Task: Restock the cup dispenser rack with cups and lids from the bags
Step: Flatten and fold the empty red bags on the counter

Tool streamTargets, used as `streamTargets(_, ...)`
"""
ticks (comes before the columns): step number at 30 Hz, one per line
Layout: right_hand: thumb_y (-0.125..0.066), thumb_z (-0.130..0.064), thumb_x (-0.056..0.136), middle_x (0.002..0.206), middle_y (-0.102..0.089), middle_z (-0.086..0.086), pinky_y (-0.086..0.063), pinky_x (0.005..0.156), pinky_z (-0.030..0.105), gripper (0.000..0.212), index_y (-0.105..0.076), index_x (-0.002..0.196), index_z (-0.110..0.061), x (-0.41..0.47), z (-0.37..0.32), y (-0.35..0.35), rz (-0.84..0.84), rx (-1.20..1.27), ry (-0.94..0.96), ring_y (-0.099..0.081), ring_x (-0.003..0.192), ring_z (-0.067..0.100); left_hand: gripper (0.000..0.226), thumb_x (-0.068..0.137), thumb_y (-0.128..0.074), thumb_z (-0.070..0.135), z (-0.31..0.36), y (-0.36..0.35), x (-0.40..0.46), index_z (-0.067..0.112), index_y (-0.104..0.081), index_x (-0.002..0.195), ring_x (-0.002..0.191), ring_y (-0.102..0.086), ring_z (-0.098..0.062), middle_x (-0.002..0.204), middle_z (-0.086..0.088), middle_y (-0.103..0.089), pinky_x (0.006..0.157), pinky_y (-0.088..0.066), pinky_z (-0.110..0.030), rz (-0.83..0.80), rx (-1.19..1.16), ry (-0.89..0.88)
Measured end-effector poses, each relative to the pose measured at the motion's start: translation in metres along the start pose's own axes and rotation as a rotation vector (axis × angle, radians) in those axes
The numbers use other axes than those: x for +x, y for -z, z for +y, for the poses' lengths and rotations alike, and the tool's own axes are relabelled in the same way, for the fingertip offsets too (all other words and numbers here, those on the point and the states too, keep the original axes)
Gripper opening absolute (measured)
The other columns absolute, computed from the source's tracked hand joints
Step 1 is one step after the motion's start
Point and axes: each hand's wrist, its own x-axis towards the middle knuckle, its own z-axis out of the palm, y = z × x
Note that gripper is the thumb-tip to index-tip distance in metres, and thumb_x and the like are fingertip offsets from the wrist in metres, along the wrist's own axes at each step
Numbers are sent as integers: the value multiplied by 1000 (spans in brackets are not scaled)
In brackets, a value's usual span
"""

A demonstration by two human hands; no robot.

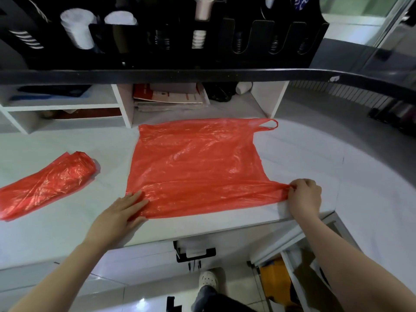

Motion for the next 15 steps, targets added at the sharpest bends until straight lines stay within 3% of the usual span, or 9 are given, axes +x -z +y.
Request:
streamTargets(3, -49, -3, 87, 122, -53, 17, -40, 90, 43, 23, -66, 101, -9, -3, -5, 0, 31, 9, -22, -42, 113, 36, 81, 96, -13, 62, 3, 0, -3, 10, -74, 108, 104, -66, -37, 119, -12, -66, 76, -58, -50, 45, 51, -23)
streamTargets(5, -48, 1, 84, 121, -52, 16, -39, 86, 41, 24, -65, 97, -9, -3, -4, 1, 38, 30, -47, -41, 112, 35, 81, 97, -11, 61, 3, 0, -6, 10, -74, 106, 101, -67, -36, 117, -12, -67, 72, -58, -48, 51, 57, -19)
streamTargets(11, -36, 9, 85, 117, -52, 17, -35, 80, 34, 34, -63, 98, -7, -3, 9, 0, 36, 145, -122, -42, 109, 34, 87, 86, -15, 77, -4, 2, -11, 16, -71, 115, 114, -62, -27, 127, -4, -62, 92, -52, -44, 47, 16, 29)
streamTargets(13, -34, 10, 86, 115, -53, 17, -34, 79, 33, 36, -63, 101, -6, -3, 14, 0, 39, 154, -123, -45, 107, 33, 94, 78, -14, 85, -8, 5, -11, 20, -66, 122, 123, -55, -21, 135, 2, -56, 100, -46, -40, 5, -2, 64)
streamTargets(15, -34, 10, 86, 115, -55, 17, -36, 79, 32, 38, -64, 103, -5, -2, 18, 2, 33, 150, -123, -47, 105, 33, 94, 72, -26, 88, -13, 8, -10, 24, -55, 134, 133, -42, -13, 143, 10, -43, 109, -37, -35, -70, -57, 83)
